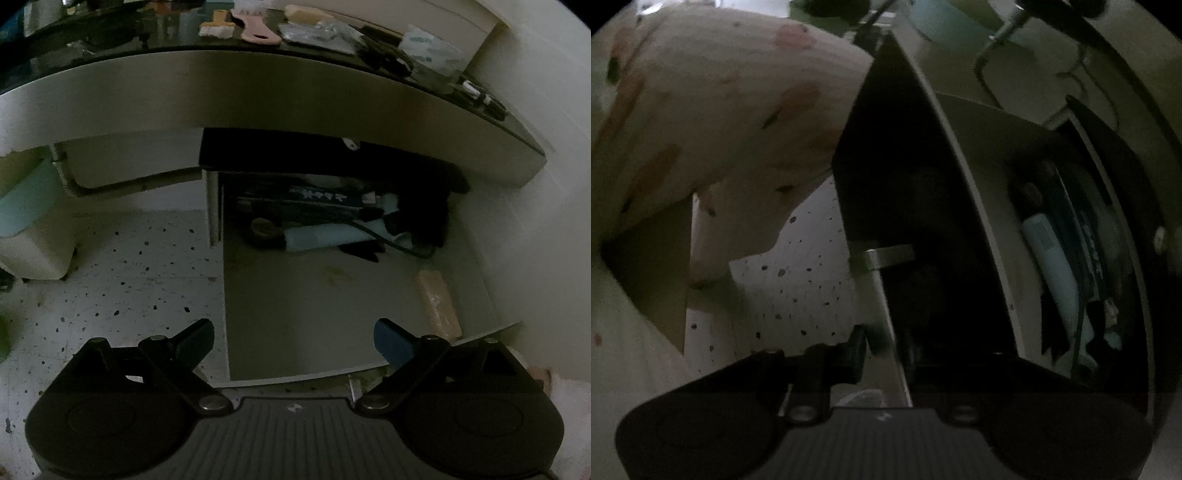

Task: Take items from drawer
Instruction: 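Keep pulling the drawer fully open with the right tool, then reach the left tool into the drawer toward the tan wrapped bar while the right tool holds the handle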

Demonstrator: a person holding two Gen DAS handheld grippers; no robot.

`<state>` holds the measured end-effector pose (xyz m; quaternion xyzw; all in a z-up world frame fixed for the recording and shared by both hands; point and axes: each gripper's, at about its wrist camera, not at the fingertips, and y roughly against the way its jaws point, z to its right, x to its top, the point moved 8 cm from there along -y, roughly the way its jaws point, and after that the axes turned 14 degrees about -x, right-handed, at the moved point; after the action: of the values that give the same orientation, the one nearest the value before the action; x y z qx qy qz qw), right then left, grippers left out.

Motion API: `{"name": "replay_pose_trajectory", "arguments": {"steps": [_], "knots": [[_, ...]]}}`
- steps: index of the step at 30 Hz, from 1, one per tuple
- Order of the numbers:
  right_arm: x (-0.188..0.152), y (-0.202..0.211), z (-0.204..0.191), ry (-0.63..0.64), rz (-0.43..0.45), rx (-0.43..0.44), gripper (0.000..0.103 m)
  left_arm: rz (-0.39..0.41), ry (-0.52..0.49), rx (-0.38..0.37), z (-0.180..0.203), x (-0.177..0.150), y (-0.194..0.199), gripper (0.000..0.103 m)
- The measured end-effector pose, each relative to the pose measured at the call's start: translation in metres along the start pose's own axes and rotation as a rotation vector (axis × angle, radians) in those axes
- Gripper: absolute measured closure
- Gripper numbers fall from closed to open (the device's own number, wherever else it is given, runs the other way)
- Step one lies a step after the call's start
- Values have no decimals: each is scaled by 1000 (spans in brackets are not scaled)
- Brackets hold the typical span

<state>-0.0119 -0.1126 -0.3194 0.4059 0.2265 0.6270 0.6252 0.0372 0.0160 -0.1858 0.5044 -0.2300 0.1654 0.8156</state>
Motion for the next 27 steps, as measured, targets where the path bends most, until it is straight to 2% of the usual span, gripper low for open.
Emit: {"name": "replay_pose_trajectory", "arguments": {"steps": [4,18,27], "knots": [[2,1,-4,32,-9,1,83,0,-10,-5,4,-1,0,9],[1,4,-6,-17,-28,1,81,-8,-14,9,4,-5,3,9],[2,6,2,-94,-23,-6,80,-35,-24,8,9,-2,-8,9]]}}
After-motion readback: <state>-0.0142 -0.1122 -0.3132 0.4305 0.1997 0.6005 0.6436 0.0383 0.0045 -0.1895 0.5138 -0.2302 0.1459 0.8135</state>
